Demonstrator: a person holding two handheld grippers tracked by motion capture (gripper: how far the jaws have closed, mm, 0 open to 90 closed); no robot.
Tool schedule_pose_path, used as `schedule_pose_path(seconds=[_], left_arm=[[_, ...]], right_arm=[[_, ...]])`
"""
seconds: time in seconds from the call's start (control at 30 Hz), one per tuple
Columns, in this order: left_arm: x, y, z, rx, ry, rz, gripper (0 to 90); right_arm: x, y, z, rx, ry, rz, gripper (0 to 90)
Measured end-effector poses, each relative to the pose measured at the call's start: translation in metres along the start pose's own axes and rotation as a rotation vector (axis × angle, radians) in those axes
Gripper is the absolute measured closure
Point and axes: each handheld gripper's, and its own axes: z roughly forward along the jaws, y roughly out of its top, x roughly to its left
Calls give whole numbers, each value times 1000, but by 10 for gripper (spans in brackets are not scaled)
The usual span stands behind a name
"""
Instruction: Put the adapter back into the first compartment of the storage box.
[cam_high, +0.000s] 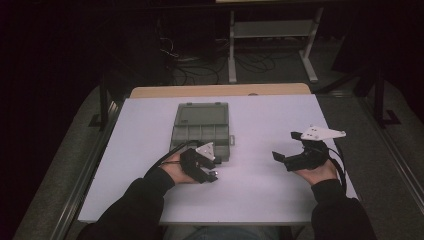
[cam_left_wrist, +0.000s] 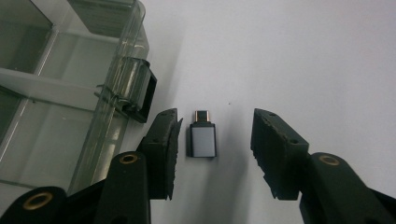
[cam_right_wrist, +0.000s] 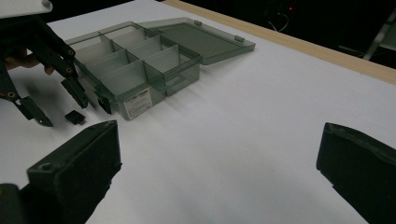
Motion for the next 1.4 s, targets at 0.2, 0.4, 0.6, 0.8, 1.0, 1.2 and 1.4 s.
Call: schedule_pose_path(seconds=[0.2,0.4,0.6,0.8,1.0,1.2,1.4], left_arm=[[3,-1,1,3,4,-5,565],[3,-1,4,6,8,8,607],[5,0,5,3,8,8,671],[7,-1,4,2,11,6,716],[7,-1,4,6,13,7,756],[6,-1,3,7,9,12,761],[7,-1,-2,-10,10,3,761]], right_arm=[[0,0,0,-2,0,0,0],[0,0,0,-1,1,-1,0],[0,0,0,-1,1,-2,0],[0,0,0,-2,1,0,0],[0,0,0,-2,1,1,0],[0,0,0,-1,2,0,0],[0,0,0,0,1,0,0]])
